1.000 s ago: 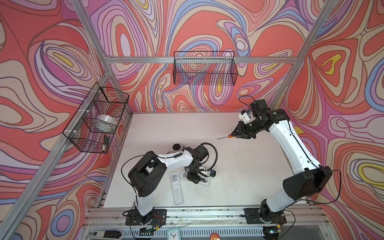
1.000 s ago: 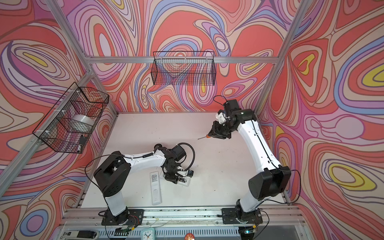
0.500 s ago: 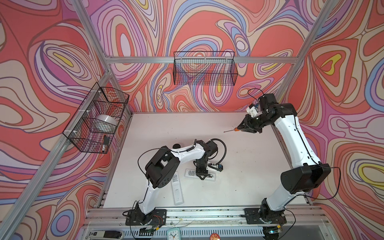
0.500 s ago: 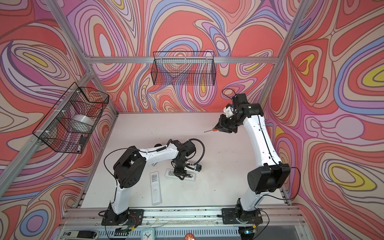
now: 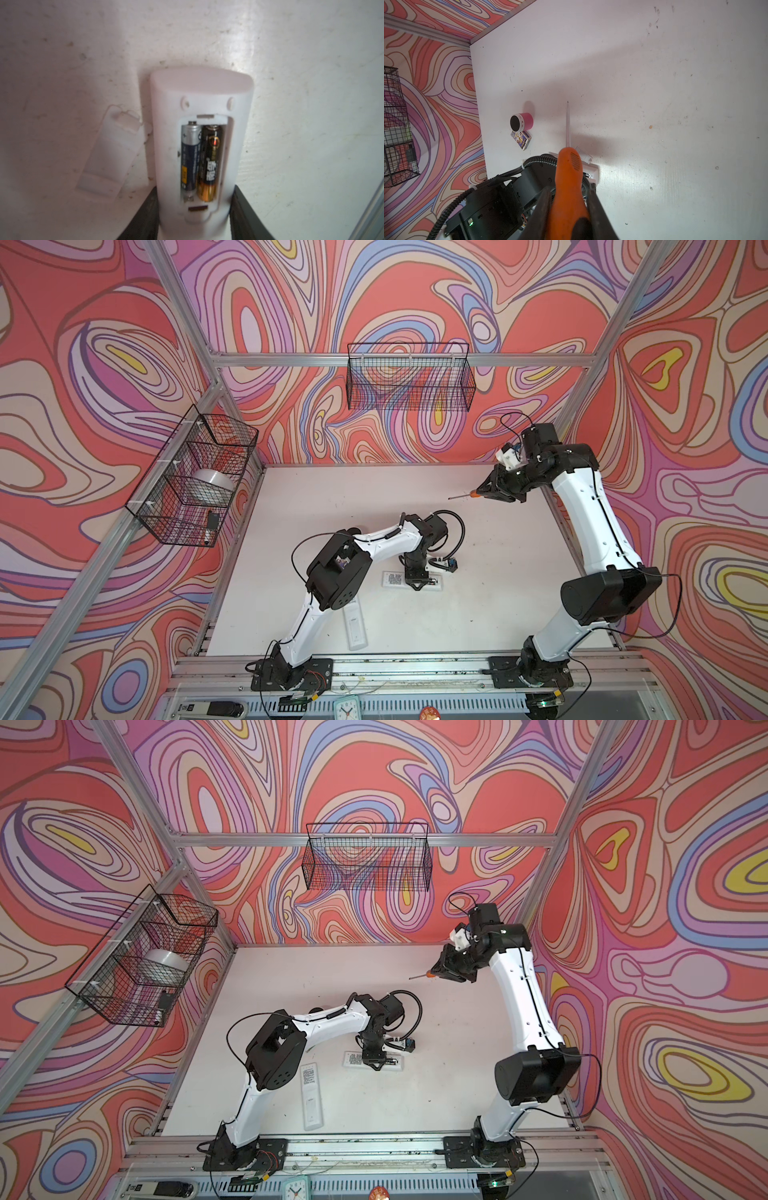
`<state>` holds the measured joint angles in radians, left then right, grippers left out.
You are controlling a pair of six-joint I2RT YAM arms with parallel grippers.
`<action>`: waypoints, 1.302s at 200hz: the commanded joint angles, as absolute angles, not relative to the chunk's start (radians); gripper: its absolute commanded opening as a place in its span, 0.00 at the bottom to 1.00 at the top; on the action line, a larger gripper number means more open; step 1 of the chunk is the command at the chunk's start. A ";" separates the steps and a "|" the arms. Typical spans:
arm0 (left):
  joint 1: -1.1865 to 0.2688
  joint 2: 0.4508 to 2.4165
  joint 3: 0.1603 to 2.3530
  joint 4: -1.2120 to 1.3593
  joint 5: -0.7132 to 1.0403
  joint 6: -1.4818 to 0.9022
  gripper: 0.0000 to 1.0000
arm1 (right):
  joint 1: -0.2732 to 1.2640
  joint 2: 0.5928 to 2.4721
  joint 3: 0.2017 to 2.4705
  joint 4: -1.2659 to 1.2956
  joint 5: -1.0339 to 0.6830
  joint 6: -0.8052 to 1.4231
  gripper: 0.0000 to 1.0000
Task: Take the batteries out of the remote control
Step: 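Lower the left gripper onto the opened remote while the right gripper lifts the screwdriver, then grip the remote with the left gripper while the right brings the screwdriver over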
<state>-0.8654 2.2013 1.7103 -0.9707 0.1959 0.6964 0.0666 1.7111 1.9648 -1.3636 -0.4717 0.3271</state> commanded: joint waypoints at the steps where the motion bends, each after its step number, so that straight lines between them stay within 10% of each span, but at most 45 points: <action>1: -0.856 2.255 1.752 -0.651 0.138 0.667 0.40 | 0.063 1.736 1.992 -1.378 -0.494 0.330 0.00; 74: -0.824 2.005 1.421 -0.538 0.263 0.668 1.00 | 0.062 1.686 1.962 -1.430 -0.397 0.295 0.00; 170: -0.751 1.842 1.142 -0.515 0.223 0.706 1.00 | 0.112 1.513 1.589 -1.383 -0.550 0.257 0.00; 260: -0.713 1.844 1.098 -0.542 0.212 0.729 0.72 | 0.235 1.514 1.423 -1.304 -0.489 0.195 0.00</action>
